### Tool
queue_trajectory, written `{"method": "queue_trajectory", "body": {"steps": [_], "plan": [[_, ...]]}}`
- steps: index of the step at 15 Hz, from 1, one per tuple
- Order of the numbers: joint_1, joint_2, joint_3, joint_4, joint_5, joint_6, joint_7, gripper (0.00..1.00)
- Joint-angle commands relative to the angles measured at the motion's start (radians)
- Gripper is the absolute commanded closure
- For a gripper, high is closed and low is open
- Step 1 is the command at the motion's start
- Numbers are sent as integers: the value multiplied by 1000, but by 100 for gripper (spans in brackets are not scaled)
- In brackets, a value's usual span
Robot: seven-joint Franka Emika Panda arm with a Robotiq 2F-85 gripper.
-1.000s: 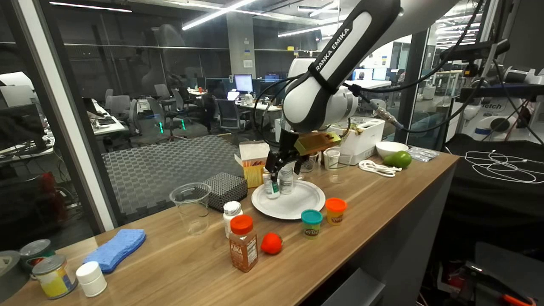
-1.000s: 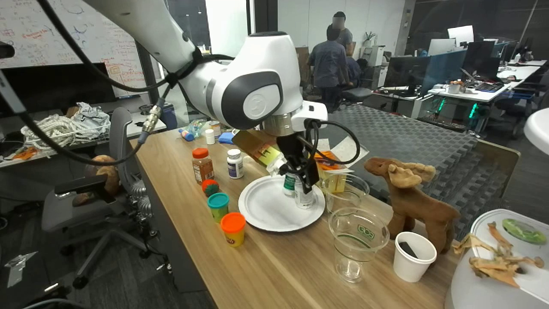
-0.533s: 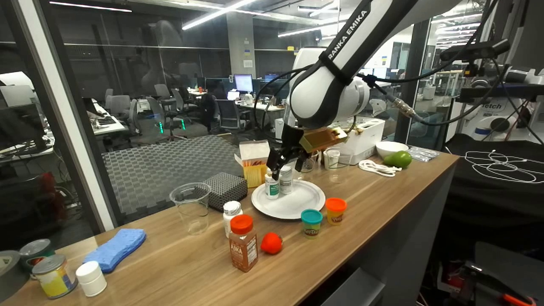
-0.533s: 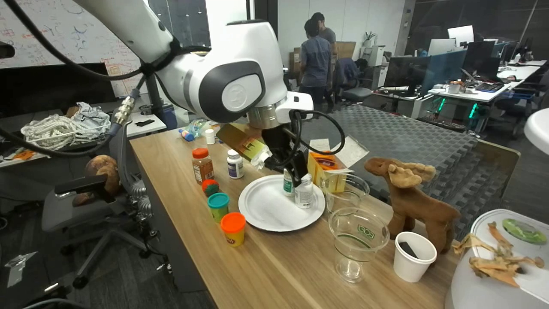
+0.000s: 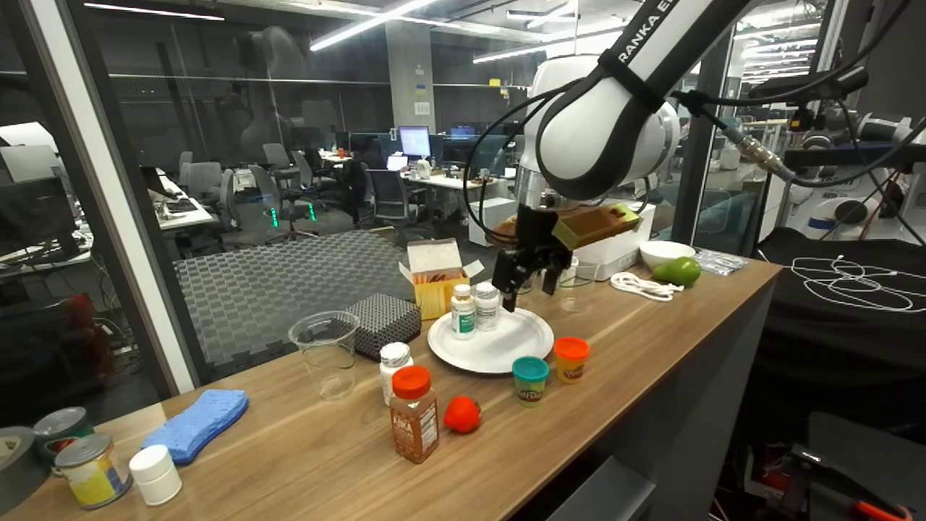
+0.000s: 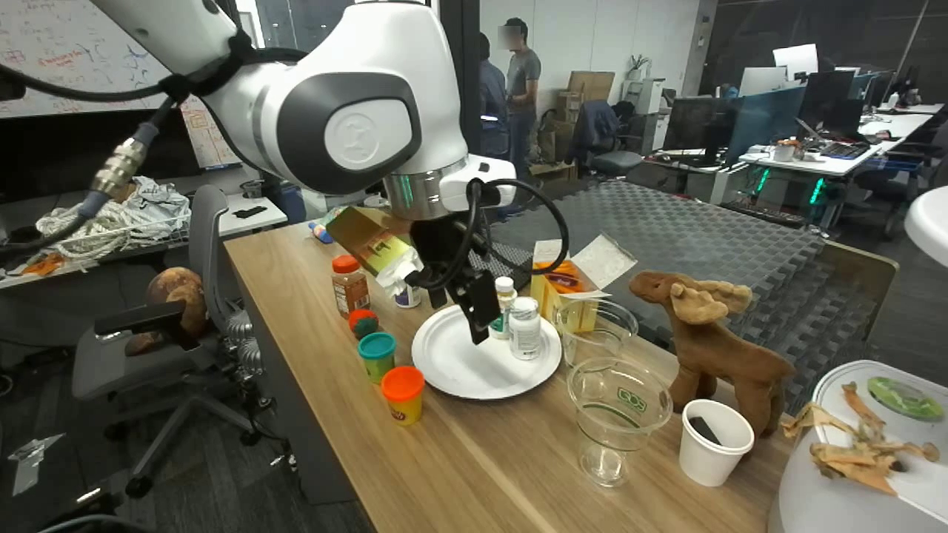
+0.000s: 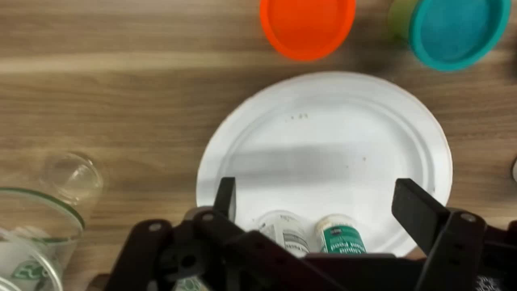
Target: Organize all the containers on the white plate
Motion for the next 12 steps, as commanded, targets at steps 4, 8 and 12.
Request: {"method": "queue_trajectory", "body": {"steps": [4, 8, 12], "plan": [[-21, -136, -12, -146, -2, -146, 30, 0], [-31, -127, -1, -154, 34, -202, -1, 0], [-38, -100, 1, -146, 60, -237, -24, 0]]}}
